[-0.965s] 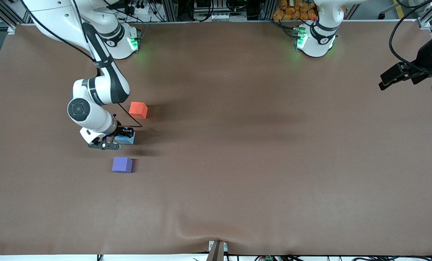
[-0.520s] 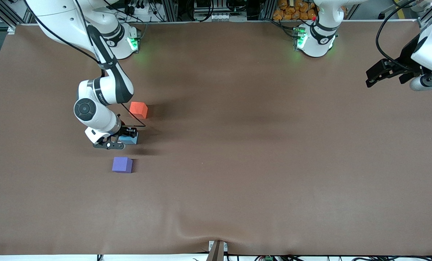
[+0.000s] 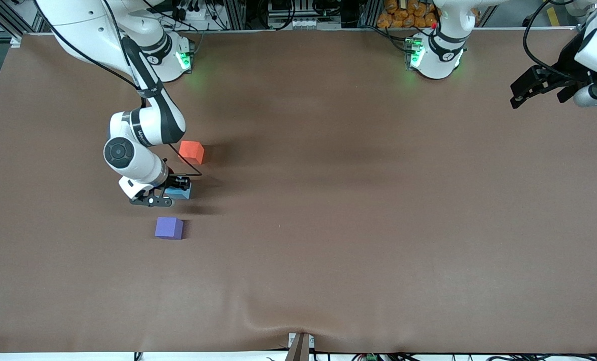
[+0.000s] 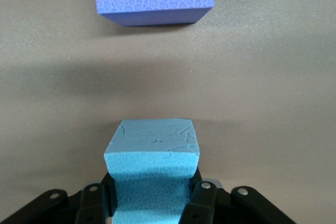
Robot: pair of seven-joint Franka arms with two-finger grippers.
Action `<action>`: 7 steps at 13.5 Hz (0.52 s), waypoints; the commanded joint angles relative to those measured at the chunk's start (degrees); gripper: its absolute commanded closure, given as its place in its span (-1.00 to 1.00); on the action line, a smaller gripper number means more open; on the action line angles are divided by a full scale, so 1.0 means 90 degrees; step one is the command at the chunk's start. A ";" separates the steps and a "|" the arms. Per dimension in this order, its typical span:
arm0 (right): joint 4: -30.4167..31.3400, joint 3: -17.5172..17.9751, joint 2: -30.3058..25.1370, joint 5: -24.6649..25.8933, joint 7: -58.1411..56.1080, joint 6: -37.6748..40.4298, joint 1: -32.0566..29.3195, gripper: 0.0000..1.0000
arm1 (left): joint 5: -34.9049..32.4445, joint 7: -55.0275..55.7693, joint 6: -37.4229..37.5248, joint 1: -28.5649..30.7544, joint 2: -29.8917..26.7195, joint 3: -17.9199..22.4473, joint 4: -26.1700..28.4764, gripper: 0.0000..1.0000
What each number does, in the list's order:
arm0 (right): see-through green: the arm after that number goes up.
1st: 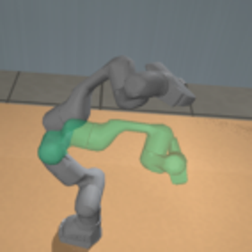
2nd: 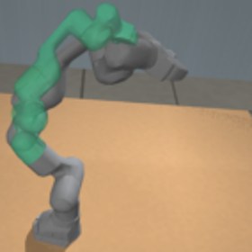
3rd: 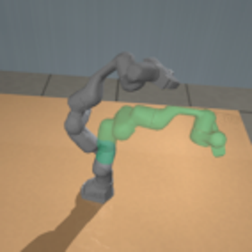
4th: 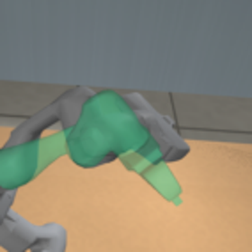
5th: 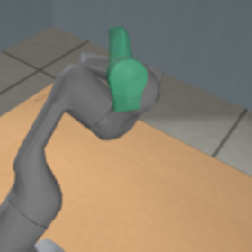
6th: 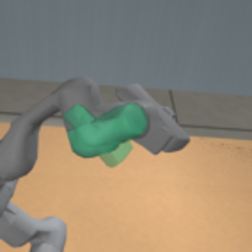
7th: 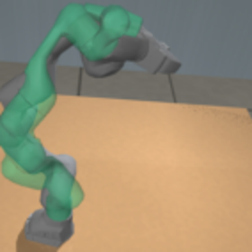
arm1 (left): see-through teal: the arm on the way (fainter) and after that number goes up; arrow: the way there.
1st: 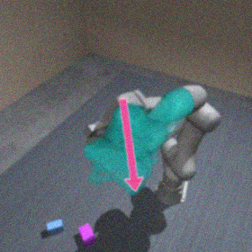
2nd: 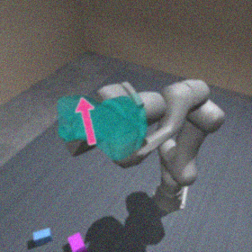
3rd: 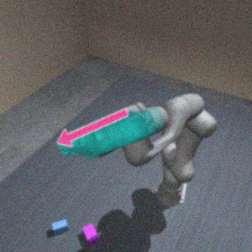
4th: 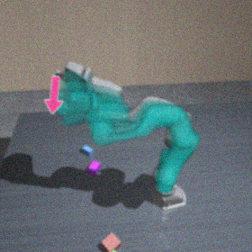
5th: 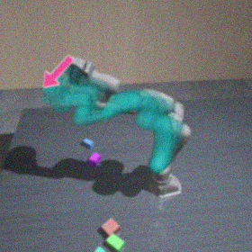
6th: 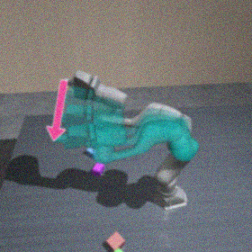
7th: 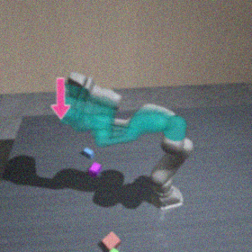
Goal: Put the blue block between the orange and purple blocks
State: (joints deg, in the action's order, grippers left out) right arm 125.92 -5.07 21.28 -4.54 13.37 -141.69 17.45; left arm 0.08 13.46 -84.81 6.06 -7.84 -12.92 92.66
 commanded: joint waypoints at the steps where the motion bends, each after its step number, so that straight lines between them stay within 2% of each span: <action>1: 0.0150 0.0056 0.0106 -0.0237 -0.0128 -0.0330 0.0034 0.86 | 0.0089 -0.0138 -0.0029 0.0059 -0.0213 0.0020 0.0241 -1.00; 2: 0.0140 0.0046 0.0145 -0.0228 -0.0128 -0.0340 0.0034 -0.59 | 0.0089 -0.0138 -0.0029 0.0050 -0.0213 0.0020 0.0280 -1.00; 3: 0.0101 0.0046 0.0146 -0.0237 -0.0128 -0.0321 0.0025 -1.00 | 0.0089 -0.0138 -0.0029 0.0050 -0.0204 0.0020 0.0309 -1.00; 5: -0.0122 0.0046 0.0088 -0.0228 -0.0148 -0.0049 -0.0024 -1.00 | 0.0089 -0.0138 -0.0030 0.0060 -0.0213 0.0029 0.0348 -1.00; 7: -0.1036 0.0027 -0.0049 -0.0237 -0.0128 0.1525 -0.0063 -1.00 | 0.0089 -0.0138 -0.0029 0.0060 -0.0203 0.0029 0.0378 -1.00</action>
State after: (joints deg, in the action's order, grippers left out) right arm 123.72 -4.92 21.96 -5.55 13.35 -138.29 17.46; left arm 0.08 13.46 -84.82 6.07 -8.20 -12.74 94.65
